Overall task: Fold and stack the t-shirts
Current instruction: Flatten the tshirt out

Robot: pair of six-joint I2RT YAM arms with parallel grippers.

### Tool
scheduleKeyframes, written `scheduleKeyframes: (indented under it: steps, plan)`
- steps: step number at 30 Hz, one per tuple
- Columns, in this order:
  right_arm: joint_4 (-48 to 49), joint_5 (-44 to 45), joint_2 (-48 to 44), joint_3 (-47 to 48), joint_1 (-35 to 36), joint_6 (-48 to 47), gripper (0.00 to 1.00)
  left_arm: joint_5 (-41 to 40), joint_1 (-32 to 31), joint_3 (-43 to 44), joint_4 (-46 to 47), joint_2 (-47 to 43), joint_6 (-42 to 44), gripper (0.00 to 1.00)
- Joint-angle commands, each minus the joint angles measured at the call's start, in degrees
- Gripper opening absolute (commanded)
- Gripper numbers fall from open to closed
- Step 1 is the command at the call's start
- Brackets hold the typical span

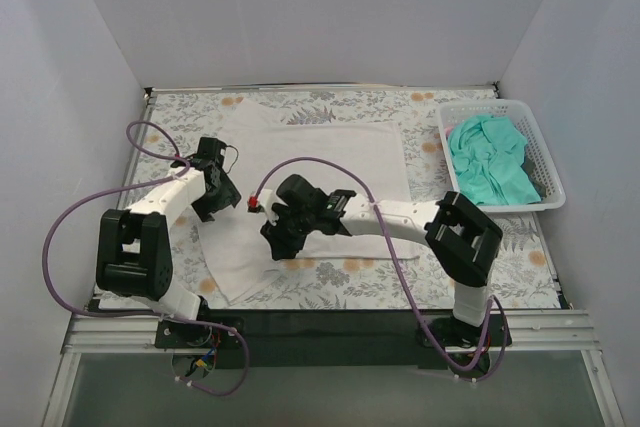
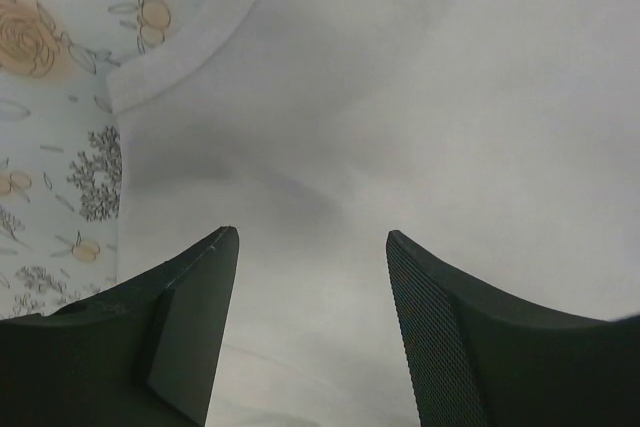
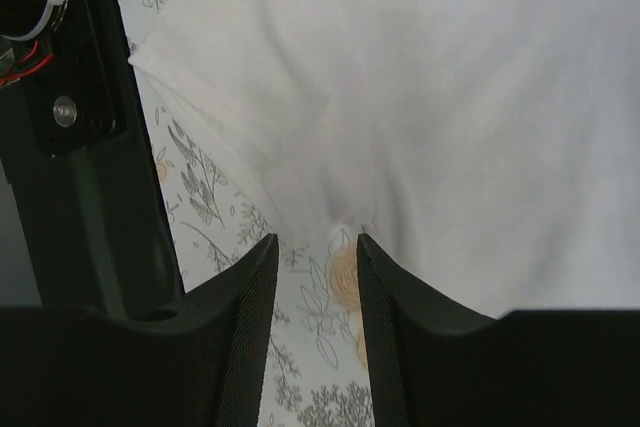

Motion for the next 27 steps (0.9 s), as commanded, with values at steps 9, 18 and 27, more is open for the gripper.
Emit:
scheduleKeyframes:
  steps: [9, 18, 27]
  plan:
    - [3.47, 3.61, 11.65, 9.88, 6.64, -8.69, 0.37, -0.96, 2.34, 0.38, 11.18, 5.0, 6.12, 0.56]
    - [-1.8, -1.13, 12.28, 7.6, 8.83, -10.71, 0.34, -0.7, 2.6, -1.65, 12.23, 5.61, 4.97, 0.56]
    - [-6.63, -5.0, 12.63, 8.47, 9.01, -11.15, 0.34, -0.43, 2.86, -1.91, 12.32, 7.02, 4.88, 0.56]
